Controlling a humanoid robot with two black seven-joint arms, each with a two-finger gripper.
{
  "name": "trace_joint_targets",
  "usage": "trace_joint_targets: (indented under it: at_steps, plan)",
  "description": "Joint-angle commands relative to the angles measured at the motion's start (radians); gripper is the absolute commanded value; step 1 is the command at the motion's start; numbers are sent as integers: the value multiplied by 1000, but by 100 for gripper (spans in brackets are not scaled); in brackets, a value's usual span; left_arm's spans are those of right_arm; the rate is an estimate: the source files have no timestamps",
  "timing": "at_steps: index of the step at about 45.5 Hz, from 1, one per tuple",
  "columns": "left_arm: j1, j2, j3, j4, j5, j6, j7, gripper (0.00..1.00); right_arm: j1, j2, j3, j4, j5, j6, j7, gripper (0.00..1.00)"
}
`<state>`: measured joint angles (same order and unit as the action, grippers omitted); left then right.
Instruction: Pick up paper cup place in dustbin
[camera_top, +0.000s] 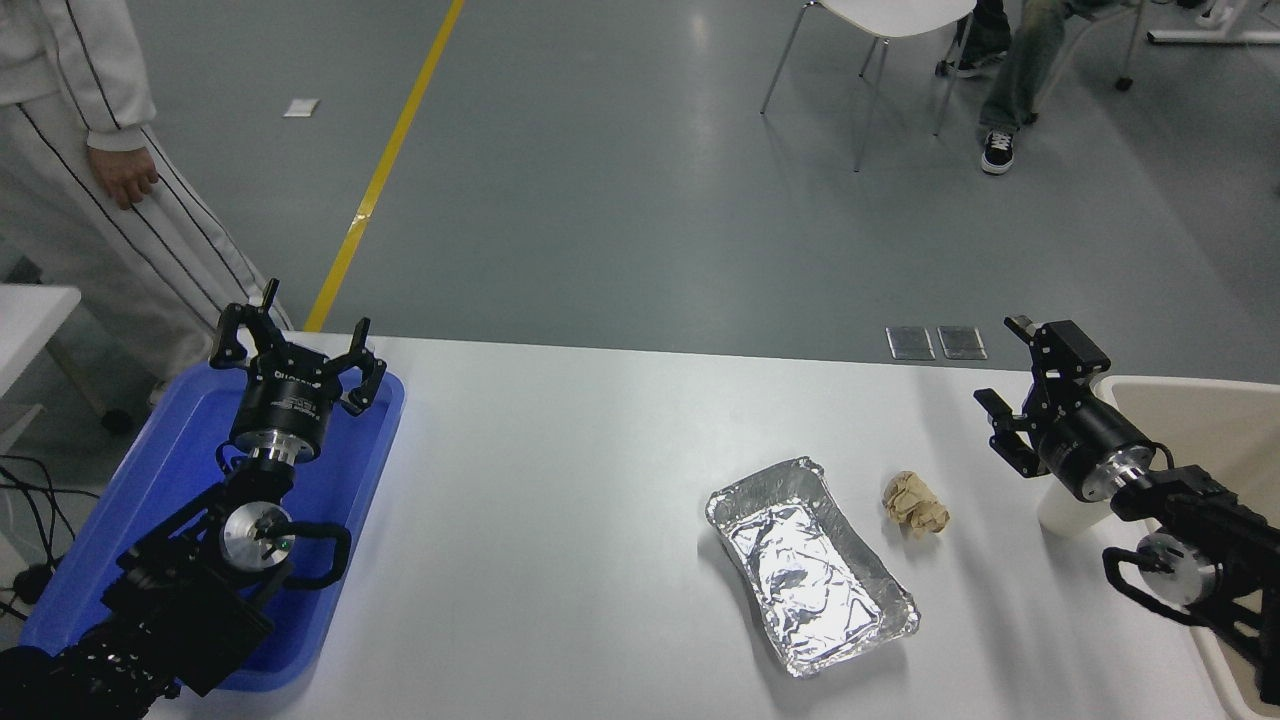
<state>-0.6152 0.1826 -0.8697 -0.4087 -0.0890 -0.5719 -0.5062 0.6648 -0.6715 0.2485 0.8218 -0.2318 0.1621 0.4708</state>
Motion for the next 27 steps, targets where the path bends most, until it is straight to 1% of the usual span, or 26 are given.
trace_joint_targets:
  at_steps: [1,8,19,27]
  plan:
    - [0,0,0,1,0,1,1,100,114,-102,-231,39,-1,11,0,100]
    - [0,0,0,1,0,1,1,100,248,-146,-510,53,-3,31,0,100]
    - [0,0,0,1,0,1,0,100,378,-180,-710,66,2,40,-1,100]
    - [0,0,0,1,0,1,0,100,484,-223,-842,109,0,158,-1,100]
